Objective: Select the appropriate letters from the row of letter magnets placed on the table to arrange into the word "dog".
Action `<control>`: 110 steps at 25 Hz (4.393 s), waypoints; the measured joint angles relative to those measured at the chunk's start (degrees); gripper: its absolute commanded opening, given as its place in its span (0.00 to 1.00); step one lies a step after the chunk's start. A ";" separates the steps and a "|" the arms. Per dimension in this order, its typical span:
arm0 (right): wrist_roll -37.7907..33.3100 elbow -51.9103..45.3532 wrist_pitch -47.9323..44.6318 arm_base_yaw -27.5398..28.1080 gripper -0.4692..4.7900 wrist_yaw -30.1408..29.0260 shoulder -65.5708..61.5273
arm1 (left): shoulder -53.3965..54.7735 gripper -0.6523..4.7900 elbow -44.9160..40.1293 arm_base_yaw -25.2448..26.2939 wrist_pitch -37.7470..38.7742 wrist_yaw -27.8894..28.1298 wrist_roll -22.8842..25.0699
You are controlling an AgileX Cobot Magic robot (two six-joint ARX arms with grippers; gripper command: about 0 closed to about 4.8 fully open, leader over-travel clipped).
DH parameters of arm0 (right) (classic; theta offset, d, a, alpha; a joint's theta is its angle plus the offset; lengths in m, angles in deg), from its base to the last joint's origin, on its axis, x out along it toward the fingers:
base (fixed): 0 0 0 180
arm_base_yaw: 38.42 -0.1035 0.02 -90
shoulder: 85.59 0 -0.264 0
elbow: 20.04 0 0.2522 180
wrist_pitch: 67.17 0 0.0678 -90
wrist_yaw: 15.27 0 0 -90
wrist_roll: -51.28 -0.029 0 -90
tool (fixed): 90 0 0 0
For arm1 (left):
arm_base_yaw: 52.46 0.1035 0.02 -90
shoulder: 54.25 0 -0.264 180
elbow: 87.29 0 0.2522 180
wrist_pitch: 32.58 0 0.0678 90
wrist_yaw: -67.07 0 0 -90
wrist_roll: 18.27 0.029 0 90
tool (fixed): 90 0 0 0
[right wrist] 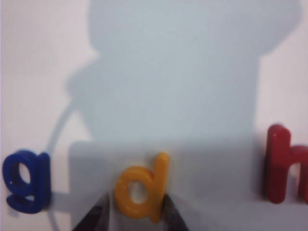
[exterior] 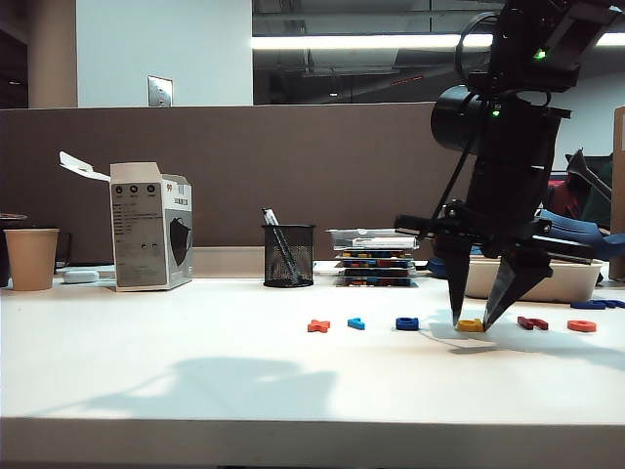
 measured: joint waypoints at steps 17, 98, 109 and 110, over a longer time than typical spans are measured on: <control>-0.02 0.04 1.40 -0.48 0.32 1.01 0.11 | 0.02 0.12 0.00 0.00 0.00 0.00 0.00; 4.94 1.16 2.45 0.04 0.27 1.66 -1.95 | 0.02 0.12 0.00 0.02 0.00 0.02 0.00; 4.37 0.52 11.56 -0.81 0.27 0.94 0.72 | 0.02 0.12 0.00 0.00 0.00 0.02 0.00; 4.15 0.35 12.92 -1.22 0.27 0.90 1.11 | 0.02 0.12 0.00 0.00 0.00 0.02 0.00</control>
